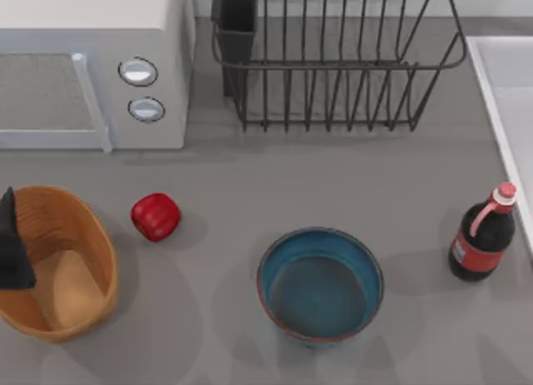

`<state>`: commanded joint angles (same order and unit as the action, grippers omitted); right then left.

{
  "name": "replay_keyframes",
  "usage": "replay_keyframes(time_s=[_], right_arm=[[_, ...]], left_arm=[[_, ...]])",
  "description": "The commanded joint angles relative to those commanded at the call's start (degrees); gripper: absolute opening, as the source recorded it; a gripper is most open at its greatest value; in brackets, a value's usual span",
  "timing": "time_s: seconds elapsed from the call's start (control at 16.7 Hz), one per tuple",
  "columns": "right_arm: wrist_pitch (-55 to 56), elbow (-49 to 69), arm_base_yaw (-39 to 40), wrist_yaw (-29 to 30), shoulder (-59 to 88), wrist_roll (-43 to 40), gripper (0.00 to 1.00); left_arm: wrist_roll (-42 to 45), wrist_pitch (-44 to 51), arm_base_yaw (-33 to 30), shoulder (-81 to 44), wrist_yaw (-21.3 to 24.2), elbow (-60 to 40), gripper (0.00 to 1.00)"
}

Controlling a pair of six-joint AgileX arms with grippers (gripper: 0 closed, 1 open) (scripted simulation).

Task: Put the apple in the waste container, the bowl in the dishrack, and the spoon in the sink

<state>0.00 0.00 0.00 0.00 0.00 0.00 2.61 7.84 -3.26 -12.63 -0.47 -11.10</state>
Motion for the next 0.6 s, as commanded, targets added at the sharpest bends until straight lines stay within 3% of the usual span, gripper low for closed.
replay_keyframes(time_s=[0.6], right_arm=[[0.00,0.00,0.00,0.00,0.00,0.00,1.00]], left_arm=[[9.22,27.66,-11.52,-56.27,-1.66,-39.57,1.00]])
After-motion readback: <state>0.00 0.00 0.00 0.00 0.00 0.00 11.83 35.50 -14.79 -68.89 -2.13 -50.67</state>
